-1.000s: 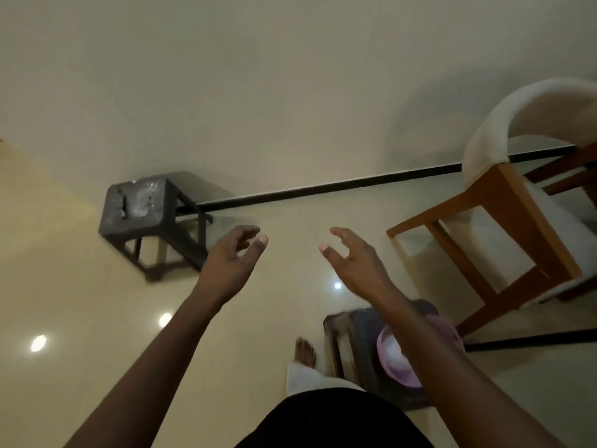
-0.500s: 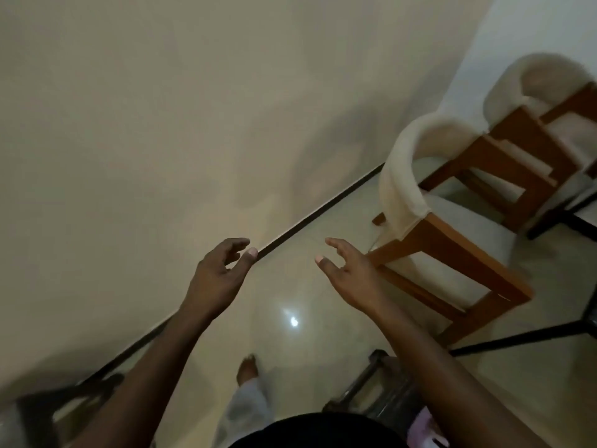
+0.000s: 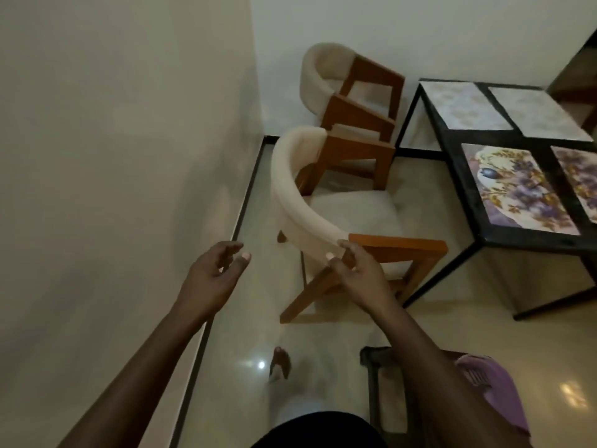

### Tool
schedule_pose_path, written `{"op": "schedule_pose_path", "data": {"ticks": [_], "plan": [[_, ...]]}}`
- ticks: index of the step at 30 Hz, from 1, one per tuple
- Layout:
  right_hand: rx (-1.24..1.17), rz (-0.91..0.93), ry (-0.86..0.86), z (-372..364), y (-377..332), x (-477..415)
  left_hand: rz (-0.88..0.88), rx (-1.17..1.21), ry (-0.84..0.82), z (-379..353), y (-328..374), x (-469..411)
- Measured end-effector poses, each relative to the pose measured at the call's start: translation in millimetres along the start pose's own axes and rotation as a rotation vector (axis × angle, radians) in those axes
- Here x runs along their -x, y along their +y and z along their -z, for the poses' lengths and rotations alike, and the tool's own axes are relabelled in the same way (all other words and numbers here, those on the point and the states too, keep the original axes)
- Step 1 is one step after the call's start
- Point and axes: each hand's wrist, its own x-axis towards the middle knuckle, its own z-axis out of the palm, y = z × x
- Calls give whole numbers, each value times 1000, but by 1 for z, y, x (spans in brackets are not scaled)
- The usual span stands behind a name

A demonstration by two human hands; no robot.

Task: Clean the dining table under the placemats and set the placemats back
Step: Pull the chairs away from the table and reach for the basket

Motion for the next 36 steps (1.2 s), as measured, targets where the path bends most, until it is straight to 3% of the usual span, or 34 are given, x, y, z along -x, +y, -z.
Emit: {"op": "schedule_pose_path", "data": {"ticks": [9, 12, 23, 27, 30, 36], "plan": [[-19, -106, 180, -13, -21, -157, -88, -9, -154, 3, 26, -212], [-34, -239, 255, -10, -12, -192, -84, -47, -202, -4, 35, -280], [-78, -752, 639, -7, 48, -223, -105, -300, -432, -113, 61, -536], [-283, -954, 751, -47, 78, -208, -54, -476, -633, -157, 56, -618], [-364, -1064, 834, -66, 35, -224, -80, -583, -741, -181, 52, -662], [-427, -1274, 901, -89, 13, -259, -166, -777, -777, -227, 52, -706]]}}
